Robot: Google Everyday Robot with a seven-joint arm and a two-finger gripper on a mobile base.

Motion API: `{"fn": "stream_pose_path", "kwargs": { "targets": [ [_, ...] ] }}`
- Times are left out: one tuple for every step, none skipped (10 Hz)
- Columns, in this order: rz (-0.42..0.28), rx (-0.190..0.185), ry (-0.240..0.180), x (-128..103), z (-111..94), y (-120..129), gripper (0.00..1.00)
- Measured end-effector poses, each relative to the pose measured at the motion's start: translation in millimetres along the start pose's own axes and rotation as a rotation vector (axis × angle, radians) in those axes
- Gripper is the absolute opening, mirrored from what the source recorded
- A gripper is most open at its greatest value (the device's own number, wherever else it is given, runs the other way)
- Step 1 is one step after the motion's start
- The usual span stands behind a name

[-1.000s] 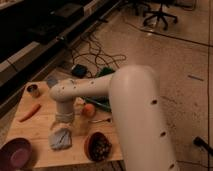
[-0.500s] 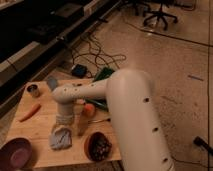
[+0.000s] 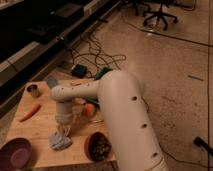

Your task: Place towel in plastic cup

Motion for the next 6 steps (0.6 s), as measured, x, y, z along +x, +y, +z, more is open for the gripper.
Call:
{"fn": "stream_pose_path", "kwargs": {
  "targets": [
    [0.040,-0.009,-0.006,3.1,-0.9,3.6,0.01],
    [0.064,-0.009,-0.007,3.2,-6.9,4.9,0.00],
    [0.081,0.005,-0.003,1.3,-20.9,5.4,0.00],
    [0.084,0.015,0.002,-1.6,-31.6,4.7,0.00],
    [0.085,0.033,0.014,-7.4,-52.0,2.9,0.00],
    [0.082,0.051,0.025,-14.2,-74.1,0.8,0.00]
  ]
}}
